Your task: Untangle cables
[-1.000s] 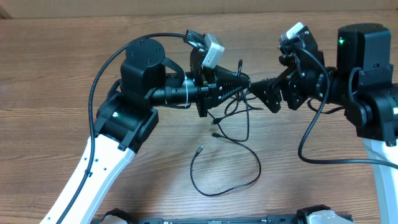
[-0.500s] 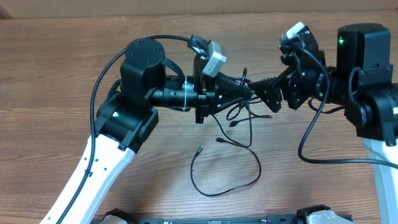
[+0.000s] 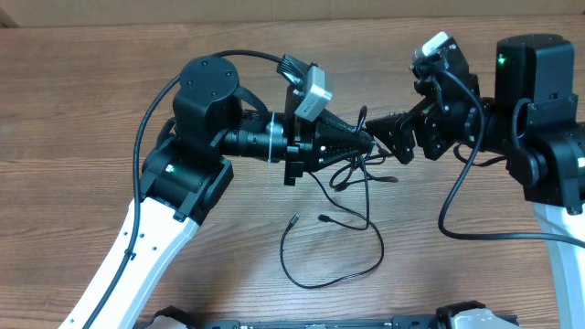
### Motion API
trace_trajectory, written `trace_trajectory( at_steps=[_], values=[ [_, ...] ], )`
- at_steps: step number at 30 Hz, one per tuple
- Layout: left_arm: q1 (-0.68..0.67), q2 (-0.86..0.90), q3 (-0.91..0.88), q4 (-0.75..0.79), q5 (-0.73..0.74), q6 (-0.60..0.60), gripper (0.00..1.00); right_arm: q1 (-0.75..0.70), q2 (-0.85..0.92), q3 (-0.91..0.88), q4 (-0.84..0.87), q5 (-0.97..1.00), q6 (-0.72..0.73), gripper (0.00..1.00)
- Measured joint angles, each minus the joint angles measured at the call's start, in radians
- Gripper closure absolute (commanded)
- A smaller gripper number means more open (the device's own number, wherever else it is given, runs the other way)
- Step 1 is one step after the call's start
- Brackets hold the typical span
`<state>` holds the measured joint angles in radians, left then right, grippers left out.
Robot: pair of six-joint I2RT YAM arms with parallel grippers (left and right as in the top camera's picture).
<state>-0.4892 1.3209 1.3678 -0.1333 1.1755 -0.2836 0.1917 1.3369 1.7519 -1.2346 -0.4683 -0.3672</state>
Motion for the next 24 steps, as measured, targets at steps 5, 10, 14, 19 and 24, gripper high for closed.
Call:
trace_trajectory(
  at_steps=[5,10,14,19,24],
  values=[
    [0.000,0.000,0.000,0.019,-0.005,-0.006,0.96,0.000,0.000,0.000,-0.007,-0.006,0.000,0.00],
    [0.000,0.000,0.000,0.000,-0.040,-0.016,0.96,0.000,0.000,0.000,-0.008,-0.008,0.000,0.00],
    [0.000,0.000,0.000,-0.069,-0.106,-0.024,0.96,0.000,0.000,0.000,-0.008,-0.015,0.000,0.00],
    [0.000,0.000,0.000,-0.076,-0.142,-0.025,0.96,0.000,-0.004,0.000,-0.012,-0.023,0.000,0.00],
    [-0.002,0.000,0.000,-0.042,-0.149,-0.050,0.96,0.000,-0.006,0.000,-0.016,-0.026,0.000,0.00]
  ],
)
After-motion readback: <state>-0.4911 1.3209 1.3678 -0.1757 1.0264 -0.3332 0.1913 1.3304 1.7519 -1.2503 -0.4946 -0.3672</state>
